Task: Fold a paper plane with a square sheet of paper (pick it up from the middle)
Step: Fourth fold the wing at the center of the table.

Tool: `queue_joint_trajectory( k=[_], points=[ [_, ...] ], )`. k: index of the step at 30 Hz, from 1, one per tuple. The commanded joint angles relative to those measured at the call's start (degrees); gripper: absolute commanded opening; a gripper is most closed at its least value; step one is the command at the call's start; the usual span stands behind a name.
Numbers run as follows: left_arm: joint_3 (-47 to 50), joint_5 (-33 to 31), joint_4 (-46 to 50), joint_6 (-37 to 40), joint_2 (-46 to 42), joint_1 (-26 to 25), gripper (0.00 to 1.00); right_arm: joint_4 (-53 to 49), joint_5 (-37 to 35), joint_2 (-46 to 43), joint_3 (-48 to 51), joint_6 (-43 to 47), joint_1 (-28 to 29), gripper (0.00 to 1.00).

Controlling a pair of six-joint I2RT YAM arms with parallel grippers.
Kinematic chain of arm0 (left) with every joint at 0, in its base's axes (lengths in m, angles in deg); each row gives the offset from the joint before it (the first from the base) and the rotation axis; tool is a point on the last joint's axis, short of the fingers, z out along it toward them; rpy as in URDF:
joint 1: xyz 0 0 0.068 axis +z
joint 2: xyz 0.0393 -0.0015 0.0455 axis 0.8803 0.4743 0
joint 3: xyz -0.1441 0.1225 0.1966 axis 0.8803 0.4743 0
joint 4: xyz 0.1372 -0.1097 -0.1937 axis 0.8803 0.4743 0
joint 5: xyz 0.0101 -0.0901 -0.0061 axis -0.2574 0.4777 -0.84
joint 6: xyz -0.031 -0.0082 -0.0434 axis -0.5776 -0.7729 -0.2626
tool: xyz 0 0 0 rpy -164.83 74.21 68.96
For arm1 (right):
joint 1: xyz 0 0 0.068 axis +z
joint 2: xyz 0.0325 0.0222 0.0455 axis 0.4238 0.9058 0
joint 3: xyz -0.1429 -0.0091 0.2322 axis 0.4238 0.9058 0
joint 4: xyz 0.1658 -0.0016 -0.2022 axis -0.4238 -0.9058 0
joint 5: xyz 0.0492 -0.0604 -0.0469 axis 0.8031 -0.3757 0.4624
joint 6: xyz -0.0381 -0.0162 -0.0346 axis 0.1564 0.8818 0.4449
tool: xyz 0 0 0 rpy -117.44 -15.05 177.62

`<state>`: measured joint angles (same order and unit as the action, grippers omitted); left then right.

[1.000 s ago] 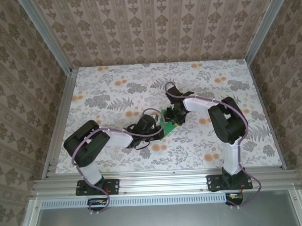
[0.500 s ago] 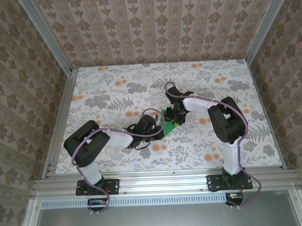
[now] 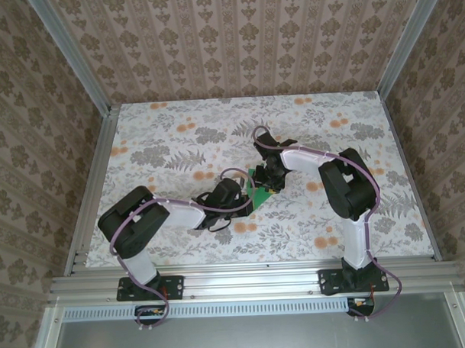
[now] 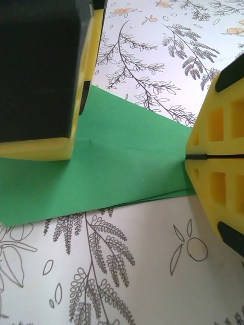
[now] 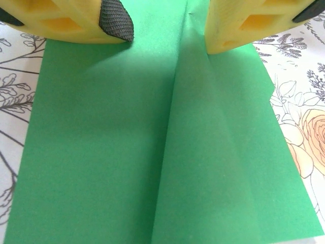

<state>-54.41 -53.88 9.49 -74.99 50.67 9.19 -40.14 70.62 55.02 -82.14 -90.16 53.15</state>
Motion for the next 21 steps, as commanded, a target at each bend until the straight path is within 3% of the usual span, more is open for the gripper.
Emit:
queue_joint_trajectory(
  k=[1,13,21],
  points=[
    [2.13,-0.01,6.77,0.25,-2.19,-1.25,0.09,-2.5,-17.76,15.73,7.27,0.12,-1.18,0.52],
    [3.86,-2.01,9.89,0.54,-7.52,-2.0,0.09,-2.84,-18.48,16.05,7.01,-0.15,-0.94,0.52],
    [1.84,-4.2,10.27,1.65,-12.41,-1.52,0.14,-2.96,-17.39,16.05,6.75,-0.58,-1.0,0.54]
  ],
)
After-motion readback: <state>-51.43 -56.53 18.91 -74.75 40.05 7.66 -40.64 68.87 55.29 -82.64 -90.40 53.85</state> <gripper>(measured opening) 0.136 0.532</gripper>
